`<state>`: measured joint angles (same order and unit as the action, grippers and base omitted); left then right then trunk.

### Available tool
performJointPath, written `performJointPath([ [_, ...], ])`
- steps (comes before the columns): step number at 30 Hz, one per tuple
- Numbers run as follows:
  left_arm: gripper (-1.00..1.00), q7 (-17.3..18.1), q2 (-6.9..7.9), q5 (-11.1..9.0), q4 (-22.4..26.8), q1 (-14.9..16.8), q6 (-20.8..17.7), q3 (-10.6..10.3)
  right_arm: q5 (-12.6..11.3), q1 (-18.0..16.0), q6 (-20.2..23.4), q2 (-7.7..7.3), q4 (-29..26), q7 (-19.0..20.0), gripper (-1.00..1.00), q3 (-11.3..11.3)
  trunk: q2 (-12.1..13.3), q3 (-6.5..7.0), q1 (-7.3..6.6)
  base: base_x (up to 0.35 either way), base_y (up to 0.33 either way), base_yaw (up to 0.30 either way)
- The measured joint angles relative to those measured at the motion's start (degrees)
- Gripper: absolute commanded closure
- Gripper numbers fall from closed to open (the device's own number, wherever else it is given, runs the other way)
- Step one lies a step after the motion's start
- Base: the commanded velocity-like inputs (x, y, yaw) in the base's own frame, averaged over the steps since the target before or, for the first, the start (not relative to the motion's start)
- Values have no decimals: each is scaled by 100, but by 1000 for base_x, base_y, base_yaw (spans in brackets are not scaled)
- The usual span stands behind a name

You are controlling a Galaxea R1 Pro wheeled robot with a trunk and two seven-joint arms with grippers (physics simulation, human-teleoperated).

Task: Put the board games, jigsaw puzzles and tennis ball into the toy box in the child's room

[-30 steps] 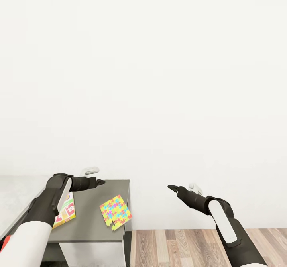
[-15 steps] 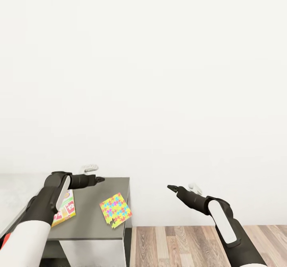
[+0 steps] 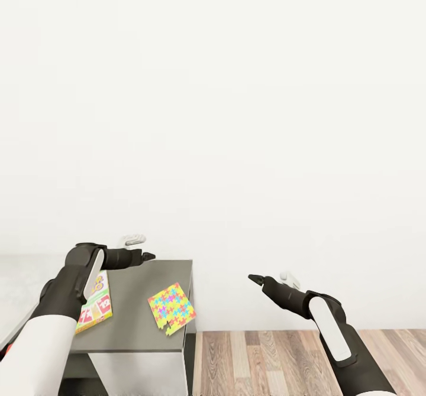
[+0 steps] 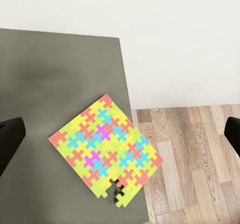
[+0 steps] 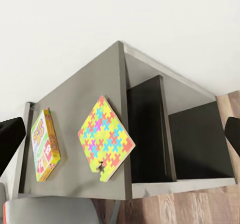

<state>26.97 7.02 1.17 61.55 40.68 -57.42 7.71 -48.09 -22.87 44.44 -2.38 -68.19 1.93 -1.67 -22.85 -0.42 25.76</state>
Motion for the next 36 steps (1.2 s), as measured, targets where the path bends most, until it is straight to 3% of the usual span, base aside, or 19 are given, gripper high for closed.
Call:
performJointPath([
  [28, -100, -52, -24, 22, -5, 4, 12, -23, 2, 2, 7, 2, -50, -9, -100, 9, 8, -222, -1, 0, 0, 127],
  [36, -100, -59, -46, 18, -6, 4, 16, -33, -4, 2, 7, 91, -51, -3, -100, -1, 8, -294, -1, 0, 0, 89],
])
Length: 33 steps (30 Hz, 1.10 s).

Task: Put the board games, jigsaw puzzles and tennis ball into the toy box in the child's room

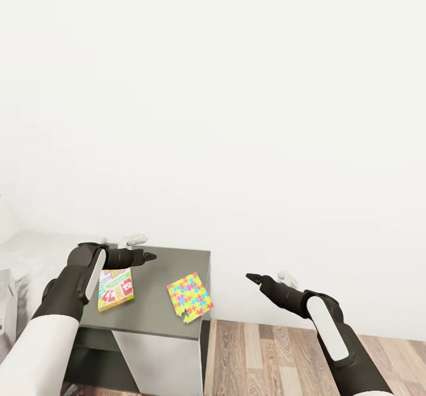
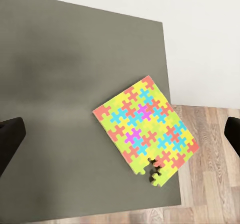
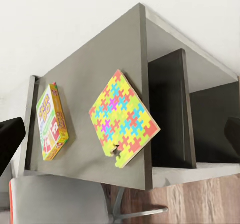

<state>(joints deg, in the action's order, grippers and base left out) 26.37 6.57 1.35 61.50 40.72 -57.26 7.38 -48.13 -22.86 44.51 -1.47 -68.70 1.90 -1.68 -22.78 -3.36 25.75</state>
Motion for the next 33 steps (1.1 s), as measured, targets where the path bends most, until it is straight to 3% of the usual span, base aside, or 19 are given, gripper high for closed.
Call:
performJointPath([
  [17, -100, -2, -21, -8, -1, 1, 138, -29, -43, 6, -3, 5, -2, 163, -100, -5, -1, -60, 0, 0, 0, 14],
  [29, -100, -10, -23, -6, -3, 2, 183, -169, -47, 9, 0, -2, -11, 180, -100, -14, -1, -128, 0, 0, 0, -150],
  [33, -100, -11, -28, -8, -2, 1, 183, -173, -44, 13, -3, -3, -90, 384, -100, -27, -1, -146, 0, 0, 0, -90],
])
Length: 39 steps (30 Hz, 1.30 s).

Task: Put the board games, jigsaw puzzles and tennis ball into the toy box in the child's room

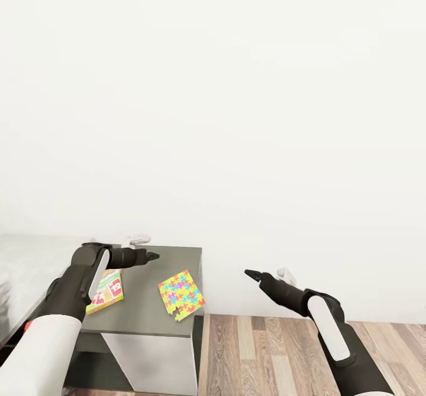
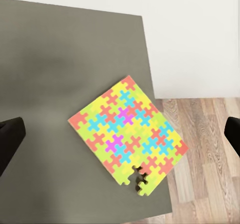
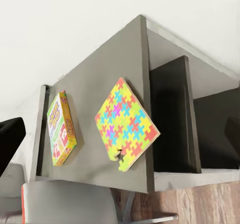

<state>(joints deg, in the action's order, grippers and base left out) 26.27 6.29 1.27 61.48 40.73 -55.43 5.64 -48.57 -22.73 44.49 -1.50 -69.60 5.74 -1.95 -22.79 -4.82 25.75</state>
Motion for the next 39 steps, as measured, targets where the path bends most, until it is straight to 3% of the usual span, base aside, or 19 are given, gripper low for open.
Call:
performJointPath([
  [7, -100, 0, 2, -1, 1, 0, 0, -1, 61, 4, -8, 8, -41, 283, -100, 26, 0, -10, 0, 0, 0, -15],
  [39, -100, 1, -9, -6, -2, 0, 20, -10, 93, 1, -14, 14, 8, 295, -100, 25, 0, -297, 0, 0, 0, 0],
])
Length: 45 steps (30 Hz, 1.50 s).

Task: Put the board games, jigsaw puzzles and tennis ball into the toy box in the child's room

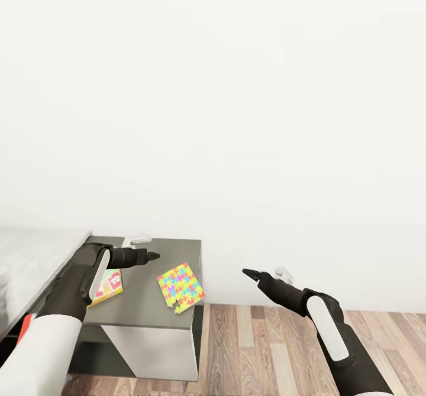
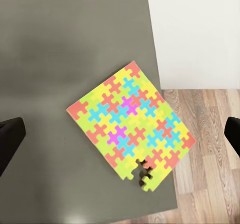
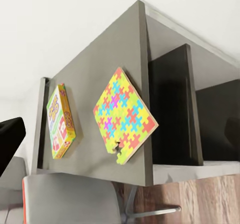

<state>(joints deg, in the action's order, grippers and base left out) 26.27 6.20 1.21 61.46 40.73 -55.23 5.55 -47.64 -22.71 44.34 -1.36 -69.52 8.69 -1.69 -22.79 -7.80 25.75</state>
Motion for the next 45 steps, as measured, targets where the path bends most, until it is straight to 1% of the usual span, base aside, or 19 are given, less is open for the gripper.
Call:
performJointPath([
  [6, -100, -1, -48, 7, 0, 0, 85, 0, -1, 2, -4, 1, 1, -6, -100, -2, 0, -57, 0, 0, 0, 0],
  [12, -100, -2, -168, 17, -18, 0, 124, -1, -3, 0, -8, 2, 5, -6, -100, -4, 0, -113, 0, 0, 0, 0],
  [15, -100, -2, -193, 20, -28, 0, 211, -1, -4, 1, -9, -3, 8, -7, -100, -7, 0, -142, 0, 0, 0, 0],
  [23, -100, -3, -204, 21, -129, 0, 288, -2, -5, 0, -9, -6, 10, -7, -100, -13, 0, -217, 0, 0, 0, 0],
  [45, -100, -3, -205, 21, -147, 0, 296, -1, -3, 0, -9, -5, 10, -7, -100, -9, -1, -425, 0, 0, 0, 0],
])
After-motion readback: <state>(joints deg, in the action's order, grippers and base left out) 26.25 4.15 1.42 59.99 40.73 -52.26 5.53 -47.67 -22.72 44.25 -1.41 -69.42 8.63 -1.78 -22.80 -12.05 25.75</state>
